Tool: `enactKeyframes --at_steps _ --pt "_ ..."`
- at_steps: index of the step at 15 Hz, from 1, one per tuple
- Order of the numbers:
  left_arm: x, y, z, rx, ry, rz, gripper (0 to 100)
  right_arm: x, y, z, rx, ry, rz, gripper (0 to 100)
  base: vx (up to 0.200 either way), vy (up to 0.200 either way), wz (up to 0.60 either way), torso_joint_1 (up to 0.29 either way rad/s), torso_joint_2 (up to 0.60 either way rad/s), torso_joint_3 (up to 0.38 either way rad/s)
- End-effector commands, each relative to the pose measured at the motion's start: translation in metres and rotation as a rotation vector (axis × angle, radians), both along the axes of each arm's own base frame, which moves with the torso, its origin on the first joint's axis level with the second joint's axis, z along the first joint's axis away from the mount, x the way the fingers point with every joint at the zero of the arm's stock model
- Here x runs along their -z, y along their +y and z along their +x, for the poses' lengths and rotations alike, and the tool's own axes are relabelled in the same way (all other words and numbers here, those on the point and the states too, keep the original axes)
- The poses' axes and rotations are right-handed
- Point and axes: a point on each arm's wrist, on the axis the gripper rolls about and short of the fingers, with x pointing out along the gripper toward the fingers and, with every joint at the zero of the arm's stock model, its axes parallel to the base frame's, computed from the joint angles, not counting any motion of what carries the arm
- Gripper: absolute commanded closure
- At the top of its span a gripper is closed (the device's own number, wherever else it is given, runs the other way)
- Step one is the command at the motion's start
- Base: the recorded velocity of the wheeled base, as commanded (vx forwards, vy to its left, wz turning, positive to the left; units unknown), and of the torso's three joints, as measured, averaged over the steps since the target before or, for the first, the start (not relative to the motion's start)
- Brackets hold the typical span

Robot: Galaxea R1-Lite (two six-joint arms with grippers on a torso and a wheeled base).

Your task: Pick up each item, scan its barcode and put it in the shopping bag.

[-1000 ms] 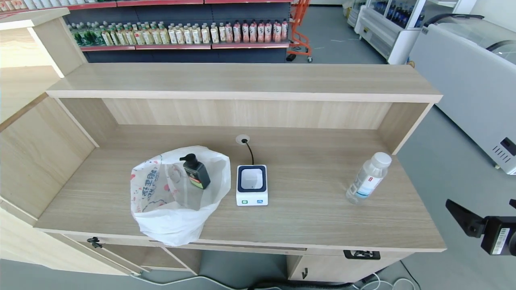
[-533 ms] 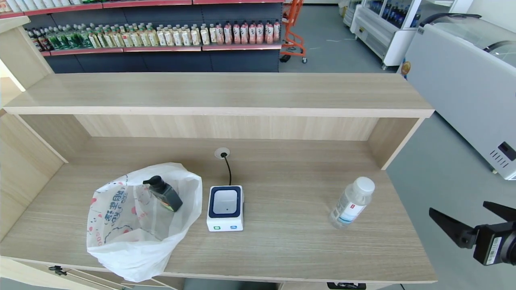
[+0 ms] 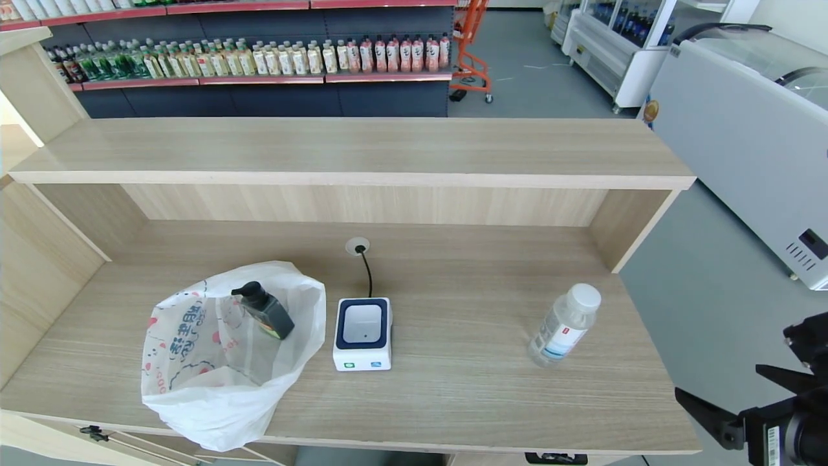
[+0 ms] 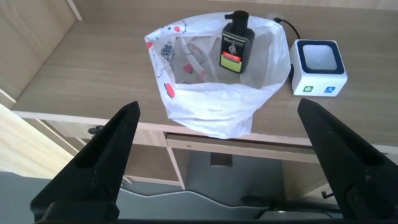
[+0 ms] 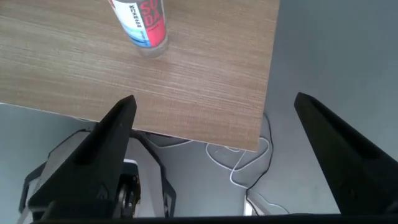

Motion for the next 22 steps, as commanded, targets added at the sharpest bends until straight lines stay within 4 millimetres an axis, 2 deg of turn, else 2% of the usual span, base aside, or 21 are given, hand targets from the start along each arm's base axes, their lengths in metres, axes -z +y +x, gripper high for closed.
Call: enactKeyframes --at_steps 1,10,13,22 --pt "0.0 0.0 0.0 -0.001 -0.001 0.0 0 0.01 -0.002 0.006 0.028 0.059 -0.039 0 0.0 0.0 0.0 0.0 0.0 0.0" --pt "0.0 0.0 0.0 -0.001 -0.001 0.0 0 0.02 0.005 0.031 -0.012 0.078 0.012 0 0.0 0.0 0.0 0.0 0.0 0.0" --pt "0.0 0.0 0.0 -0.001 -0.001 0.0 0 0.027 0.012 0.052 -0.021 0.052 0.014 0 0.0 0.0 0.0 0.0 0.0 0.0" --pt "0.0 0.0 0.0 -0.001 -0.001 0.0 0 0.045 0.031 0.081 -0.107 0.025 -0.011 0 0.0 0.0 0.0 0.0 0.0 0.0"
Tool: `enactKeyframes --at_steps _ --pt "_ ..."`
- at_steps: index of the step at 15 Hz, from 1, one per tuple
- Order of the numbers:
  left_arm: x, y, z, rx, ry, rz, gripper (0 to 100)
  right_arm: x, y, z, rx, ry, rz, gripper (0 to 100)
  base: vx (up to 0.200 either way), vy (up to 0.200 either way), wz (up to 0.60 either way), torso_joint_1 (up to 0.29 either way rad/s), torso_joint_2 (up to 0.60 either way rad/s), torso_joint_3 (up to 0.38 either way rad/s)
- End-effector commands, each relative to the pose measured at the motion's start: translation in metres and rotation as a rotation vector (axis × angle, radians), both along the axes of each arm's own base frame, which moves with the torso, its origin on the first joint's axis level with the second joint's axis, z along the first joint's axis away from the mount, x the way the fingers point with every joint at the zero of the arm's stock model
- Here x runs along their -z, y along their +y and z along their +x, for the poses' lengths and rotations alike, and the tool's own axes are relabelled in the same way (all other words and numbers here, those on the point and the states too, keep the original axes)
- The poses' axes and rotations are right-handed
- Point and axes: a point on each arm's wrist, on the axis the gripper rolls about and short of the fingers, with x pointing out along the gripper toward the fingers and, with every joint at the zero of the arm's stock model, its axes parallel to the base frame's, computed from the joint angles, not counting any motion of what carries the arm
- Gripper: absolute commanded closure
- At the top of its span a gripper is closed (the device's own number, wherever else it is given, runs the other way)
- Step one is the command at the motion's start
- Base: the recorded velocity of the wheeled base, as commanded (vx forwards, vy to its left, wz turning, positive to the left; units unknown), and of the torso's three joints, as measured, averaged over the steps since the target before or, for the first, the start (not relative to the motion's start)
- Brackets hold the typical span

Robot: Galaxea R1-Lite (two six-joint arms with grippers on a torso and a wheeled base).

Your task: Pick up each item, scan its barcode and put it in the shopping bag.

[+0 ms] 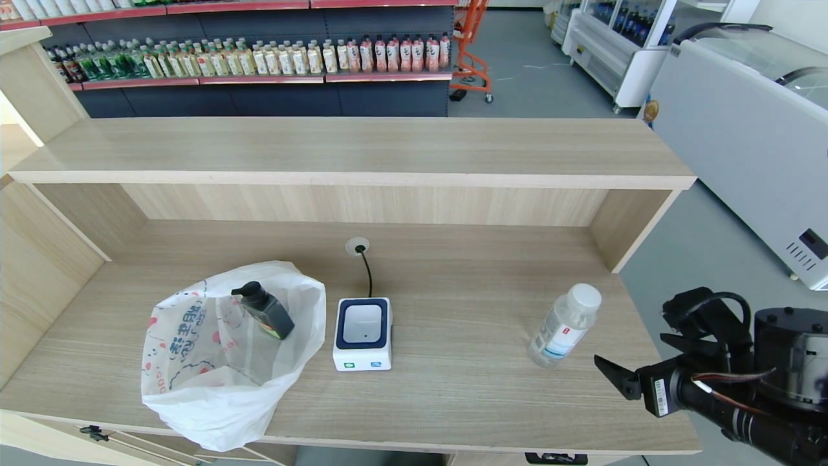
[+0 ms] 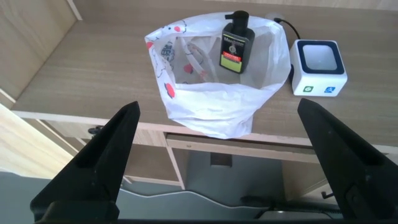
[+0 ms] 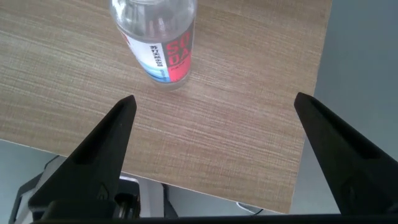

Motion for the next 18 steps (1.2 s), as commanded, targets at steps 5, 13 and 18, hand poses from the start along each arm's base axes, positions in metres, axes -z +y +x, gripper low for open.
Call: enactKeyframes --at_steps 5,13,18 --pt "0.0 0.0 0.0 0.001 -0.001 0.0 0 0.017 0.011 0.017 -0.056 0.006 -0.01 0 0.0 0.0 0.0 0.0 0.0 0.0" --pt "0.0 0.0 0.0 0.0 -0.001 0.0 0 0.033 0.022 0.038 -0.145 -0.053 -0.025 0 0.0 0.0 0.0 0.0 0.0 0.0" --pt "0.0 0.0 0.0 0.0 -0.001 0.0 0 0.042 0.028 0.052 -0.177 -0.081 -0.003 0 0.0 0.0 0.0 0.0 0.0 0.0"
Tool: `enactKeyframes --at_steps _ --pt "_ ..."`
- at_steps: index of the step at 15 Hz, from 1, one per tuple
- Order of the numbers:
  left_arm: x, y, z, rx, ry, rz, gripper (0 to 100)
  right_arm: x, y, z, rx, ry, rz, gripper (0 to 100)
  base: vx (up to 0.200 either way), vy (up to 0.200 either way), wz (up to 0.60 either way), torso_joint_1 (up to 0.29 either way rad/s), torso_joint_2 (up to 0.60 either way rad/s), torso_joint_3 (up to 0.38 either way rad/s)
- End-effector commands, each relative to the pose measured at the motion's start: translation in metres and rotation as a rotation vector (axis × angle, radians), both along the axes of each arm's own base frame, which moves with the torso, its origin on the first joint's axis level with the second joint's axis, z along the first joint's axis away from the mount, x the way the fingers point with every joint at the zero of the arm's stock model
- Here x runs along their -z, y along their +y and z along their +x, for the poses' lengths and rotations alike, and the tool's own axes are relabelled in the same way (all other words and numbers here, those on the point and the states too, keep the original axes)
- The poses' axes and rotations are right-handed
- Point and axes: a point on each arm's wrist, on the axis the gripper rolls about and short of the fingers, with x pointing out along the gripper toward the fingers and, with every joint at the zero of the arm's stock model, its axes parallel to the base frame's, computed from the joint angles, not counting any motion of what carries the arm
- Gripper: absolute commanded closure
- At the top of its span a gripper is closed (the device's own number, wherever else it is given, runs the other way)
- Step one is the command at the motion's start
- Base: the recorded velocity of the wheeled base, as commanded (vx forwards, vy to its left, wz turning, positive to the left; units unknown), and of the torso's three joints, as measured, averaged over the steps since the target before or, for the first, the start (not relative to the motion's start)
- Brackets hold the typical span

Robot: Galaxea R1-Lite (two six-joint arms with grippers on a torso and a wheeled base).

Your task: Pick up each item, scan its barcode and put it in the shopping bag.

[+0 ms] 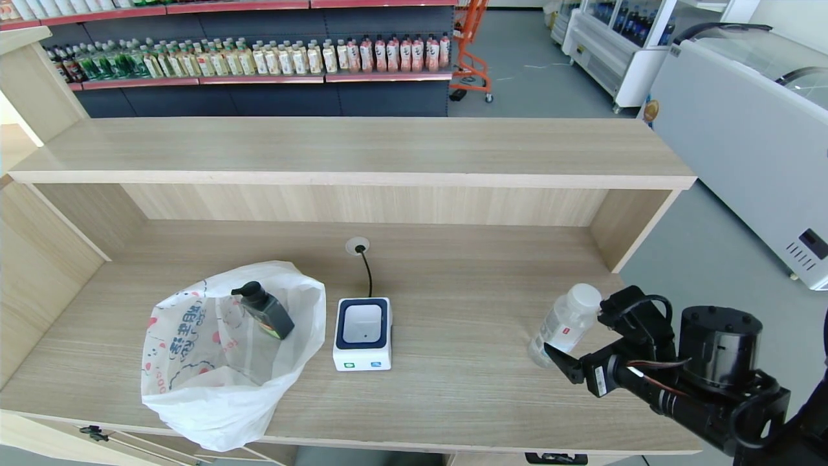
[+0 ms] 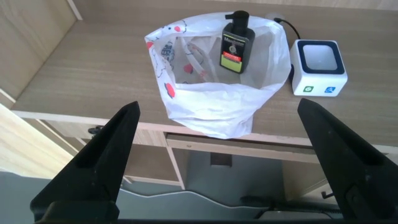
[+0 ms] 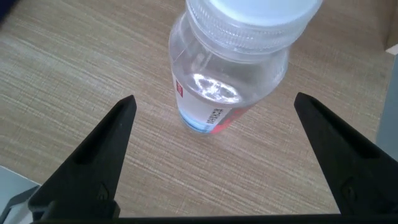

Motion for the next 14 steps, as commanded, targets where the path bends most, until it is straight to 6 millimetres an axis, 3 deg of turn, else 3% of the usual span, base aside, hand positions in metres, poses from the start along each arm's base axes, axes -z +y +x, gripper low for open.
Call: enactKeyframes --at_steps 1,5,14 --pt "0.0 0.0 0.0 -0.001 -0.001 0.0 0 0.009 0.004 0.009 -0.009 0.016 -0.004 0 0.0 0.0 0.0 0.0 0.0 0.0" --pt "0.0 0.0 0.0 -0.001 -0.001 0.0 0 0.01 0.011 0.028 -0.02 -0.027 0.017 0 0.0 0.0 0.0 0.0 0.0 0.0" --pt "0.0 0.0 0.0 -0.001 -0.001 0.0 0 0.018 0.021 0.048 -0.058 -0.038 0.029 0 0.0 0.0 0.0 0.0 0.0 0.0"
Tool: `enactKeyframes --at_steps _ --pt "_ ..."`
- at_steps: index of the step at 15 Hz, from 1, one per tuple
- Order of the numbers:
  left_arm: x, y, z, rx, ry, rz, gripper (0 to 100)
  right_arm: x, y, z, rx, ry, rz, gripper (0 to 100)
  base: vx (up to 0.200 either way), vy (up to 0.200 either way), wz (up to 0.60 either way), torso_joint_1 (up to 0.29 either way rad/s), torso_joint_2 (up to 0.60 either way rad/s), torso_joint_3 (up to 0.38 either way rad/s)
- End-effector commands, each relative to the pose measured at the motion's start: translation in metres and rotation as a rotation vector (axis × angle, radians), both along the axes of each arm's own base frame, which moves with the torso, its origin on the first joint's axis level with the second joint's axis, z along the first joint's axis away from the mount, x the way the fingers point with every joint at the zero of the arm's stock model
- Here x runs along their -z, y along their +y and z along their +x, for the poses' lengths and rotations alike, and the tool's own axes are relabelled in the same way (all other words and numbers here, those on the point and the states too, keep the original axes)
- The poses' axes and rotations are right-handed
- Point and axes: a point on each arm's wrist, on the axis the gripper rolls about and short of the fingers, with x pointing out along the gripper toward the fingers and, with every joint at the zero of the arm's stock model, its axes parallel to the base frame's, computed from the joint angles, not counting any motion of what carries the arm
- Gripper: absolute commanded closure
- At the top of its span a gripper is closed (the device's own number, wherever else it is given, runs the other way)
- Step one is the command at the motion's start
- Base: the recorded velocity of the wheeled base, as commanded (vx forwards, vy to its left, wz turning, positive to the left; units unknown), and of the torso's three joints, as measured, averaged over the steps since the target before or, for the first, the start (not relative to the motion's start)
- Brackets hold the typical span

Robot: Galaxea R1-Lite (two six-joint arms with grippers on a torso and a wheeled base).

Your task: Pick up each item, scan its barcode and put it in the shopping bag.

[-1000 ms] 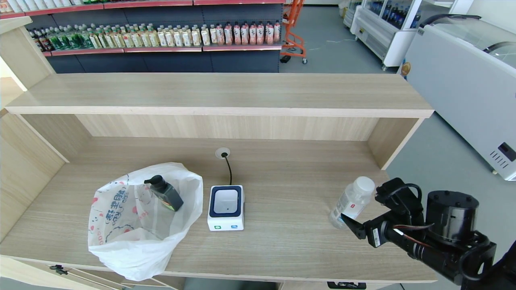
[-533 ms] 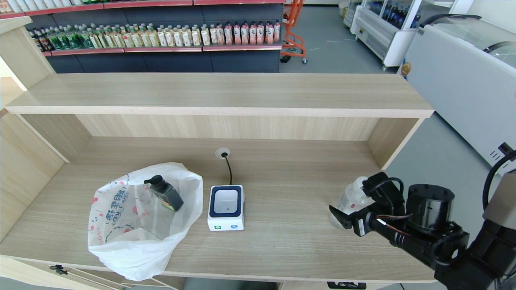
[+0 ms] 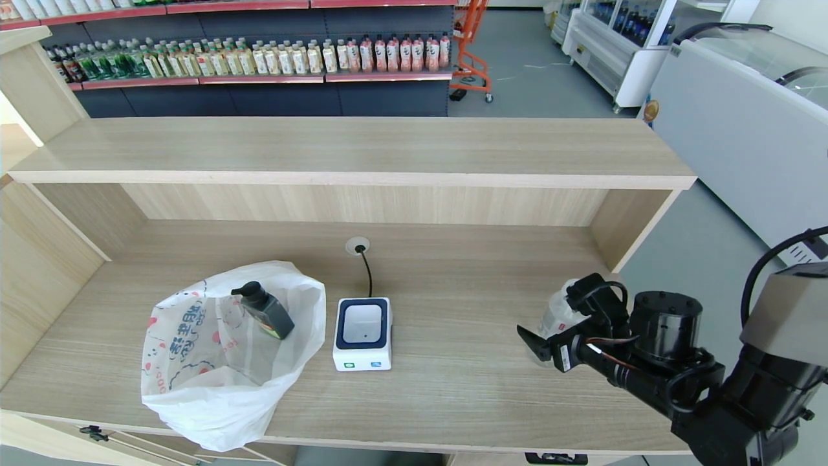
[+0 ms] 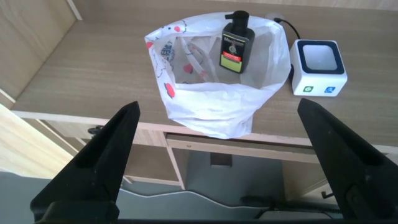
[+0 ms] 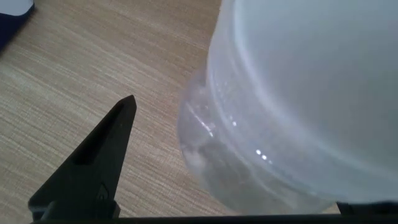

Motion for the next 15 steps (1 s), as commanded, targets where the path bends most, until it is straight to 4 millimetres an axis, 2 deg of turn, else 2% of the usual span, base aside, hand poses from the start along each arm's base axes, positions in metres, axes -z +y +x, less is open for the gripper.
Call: enactKeyframes --at_steps 1,5,6,15 --pt "0.0 0.0 0.0 -0.001 -0.001 0.0 0 0.0048 0.0036 0.0035 -0.01 0.0 -0.001 0 0.0 0.0 0.0 0.0 0.0 0.0" --pt "0.0 0.0 0.0 0.0 -0.001 0.0 0 0.0058 0.0061 0.0075 -0.05 -0.014 0.02 0 0.0 0.0 0.0 0.0 0.0 0.0" --pt "0.0 0.0 0.0 -0.001 -0.001 0.0 0 0.0053 0.0064 0.0075 -0.062 -0.019 0.019 100 0.0 0.0 0.0 0.0 0.0 0.0" --pt "0.0 0.0 0.0 -0.001 -0.001 0.0 0 0.0009 0.005 0.0065 -0.059 -0.032 0.024 100 0.0 0.0 0.0 0.0 0.0 0.0"
